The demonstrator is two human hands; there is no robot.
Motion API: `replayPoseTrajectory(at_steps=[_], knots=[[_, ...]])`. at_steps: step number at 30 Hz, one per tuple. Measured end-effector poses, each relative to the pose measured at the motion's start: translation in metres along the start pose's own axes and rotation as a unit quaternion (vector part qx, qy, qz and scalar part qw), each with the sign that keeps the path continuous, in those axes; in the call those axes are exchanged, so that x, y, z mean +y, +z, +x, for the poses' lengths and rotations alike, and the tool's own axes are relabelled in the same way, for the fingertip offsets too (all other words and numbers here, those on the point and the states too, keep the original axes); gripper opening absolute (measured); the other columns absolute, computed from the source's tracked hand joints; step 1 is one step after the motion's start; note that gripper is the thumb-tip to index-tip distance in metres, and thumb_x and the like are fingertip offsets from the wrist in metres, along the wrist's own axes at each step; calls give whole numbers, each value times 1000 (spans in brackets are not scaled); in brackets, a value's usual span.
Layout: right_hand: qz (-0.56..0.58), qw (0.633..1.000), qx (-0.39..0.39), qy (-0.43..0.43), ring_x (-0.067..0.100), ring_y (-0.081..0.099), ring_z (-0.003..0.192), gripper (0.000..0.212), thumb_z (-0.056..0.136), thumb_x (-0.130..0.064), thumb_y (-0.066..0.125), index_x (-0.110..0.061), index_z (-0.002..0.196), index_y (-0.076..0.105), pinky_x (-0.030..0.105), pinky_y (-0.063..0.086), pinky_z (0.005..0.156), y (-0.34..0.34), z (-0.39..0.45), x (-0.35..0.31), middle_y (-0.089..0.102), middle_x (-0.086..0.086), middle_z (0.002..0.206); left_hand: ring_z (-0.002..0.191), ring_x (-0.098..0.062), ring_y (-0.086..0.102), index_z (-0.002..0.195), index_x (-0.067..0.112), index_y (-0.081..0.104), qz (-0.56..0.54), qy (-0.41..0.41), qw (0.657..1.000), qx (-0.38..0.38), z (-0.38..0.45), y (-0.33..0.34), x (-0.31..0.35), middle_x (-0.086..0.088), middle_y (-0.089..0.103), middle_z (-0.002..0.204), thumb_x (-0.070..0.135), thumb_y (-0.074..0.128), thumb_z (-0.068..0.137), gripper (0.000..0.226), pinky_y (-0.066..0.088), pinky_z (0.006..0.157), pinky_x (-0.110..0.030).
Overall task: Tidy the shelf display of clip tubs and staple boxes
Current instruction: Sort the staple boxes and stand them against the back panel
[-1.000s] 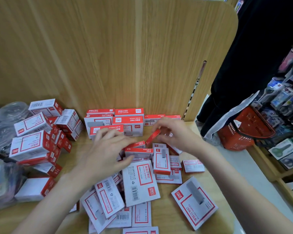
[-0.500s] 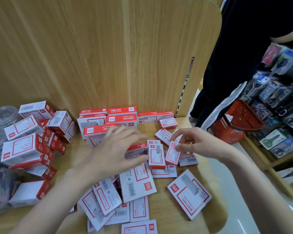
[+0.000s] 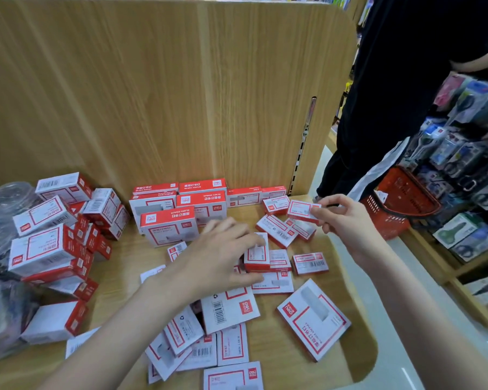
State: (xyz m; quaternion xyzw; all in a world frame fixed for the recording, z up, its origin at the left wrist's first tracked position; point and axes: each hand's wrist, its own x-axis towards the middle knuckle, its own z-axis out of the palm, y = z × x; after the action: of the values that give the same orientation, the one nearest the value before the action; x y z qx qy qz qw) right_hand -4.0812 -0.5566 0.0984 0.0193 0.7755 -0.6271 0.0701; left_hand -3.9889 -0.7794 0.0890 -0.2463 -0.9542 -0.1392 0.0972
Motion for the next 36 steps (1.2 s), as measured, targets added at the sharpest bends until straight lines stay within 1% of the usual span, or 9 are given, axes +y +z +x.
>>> replayPoseTrajectory(at_steps=[6, 8, 11, 17, 21, 24, 28, 33, 36], knots=[[-28, 999, 1, -27, 6, 53, 54, 10, 84, -12, 65, -10, 87, 56, 17, 43, 50, 30, 25, -13, 63, 3, 79, 93, -9, 34, 107, 26, 58, 15, -1, 1000, -17, 7, 4, 1, 9, 51, 96, 50, 64, 67, 47, 20, 79, -26], [-121, 991, 22, -54, 13, 58, 72, 12, 84, -15, 64, -11, 95, 58, 23, 48, 61, 37, 30, -17, 59, 1, 90, 97, -8, 33, 110, 26, 57, 6, -6, 1000, -25, 8, 2, 1, 9, 51, 100, 46, 68, 71, 45, 19, 81, -26], [-278, 951, 65, -114, 17, 53, 85, 20, 84, -16, 61, -9, 103, 59, 27, 39, 69, 29, 26, -15, 58, 0, 99, 100, -6, 31, 114, 26, 56, -20, -19, 999, -38, 8, 0, 2, 11, 49, 106, 44, 68, 76, 43, 23, 87, -28], [-472, 875, -79, -68, 16, 53, 86, 35, 78, -28, 69, -12, 107, 61, 25, 40, 67, 11, 4, 2, 56, 1, 102, 97, -4, 33, 110, 25, 59, -45, -14, 999, -25, 6, 2, -1, 17, 44, 101, 44, 65, 78, 38, 29, 84, -28], [-483, 868, -77, -82, 16, 52, 86, 26, 79, -25, 66, -12, 101, 61, 24, 38, 64, 14, -4, 3, 50, 1, 95, 82, -6, 45, 94, 22, 64, -47, 4, 998, 34, 5, -1, -2, 11, 55, 87, 43, 53, 78, 29, 47, 69, -32], [-464, 879, -90, -65, 15, 56, 81, 27, 76, -21, 67, -12, 102, 63, 24, 44, 63, -2, -6, -8, 60, 0, 91, 77, -8, 51, 93, 16, 67, -65, -16, 991, 115, 5, -9, 0, 8, 58, 83, 33, 57, 81, 23, 46, 65, -29], [-370, 918, -30, -143, 13, 53, 78, 28, 77, -19, 71, -12, 102, 62, 23, 37, 62, -3, 2, -28, 57, -2, 87, 74, -8, 54, 95, 12, 69, -133, -85, 968, 193, 5, -20, 1, 5, 59, 82, 35, 56, 83, 29, 45, 66, -26], [-385, 890, -44, -241, 23, 52, 92, 25, 81, -14, 66, -7, 104, 57, 28, 40, 75, 38, 27, -22, 56, 7, 98, 71, 5, 53, 92, 15, 70, -189, -156, 945, 215, 3, -24, 2, 14, 57, 79, 28, 64, 81, 18, 36, 64, -4], [-402, 878, 7, -259, 23, 47, 100, 23, 83, -19, 64, -6, 101, 58, 26, 33, 76, 36, 24, -17, 53, 8, 103, 74, 3, 56, 93, 17, 70, -214, -190, 931, 226, -2, -24, 1, 16, 58, 79, 22, 68, 82, 13, 43, 64, -9]])
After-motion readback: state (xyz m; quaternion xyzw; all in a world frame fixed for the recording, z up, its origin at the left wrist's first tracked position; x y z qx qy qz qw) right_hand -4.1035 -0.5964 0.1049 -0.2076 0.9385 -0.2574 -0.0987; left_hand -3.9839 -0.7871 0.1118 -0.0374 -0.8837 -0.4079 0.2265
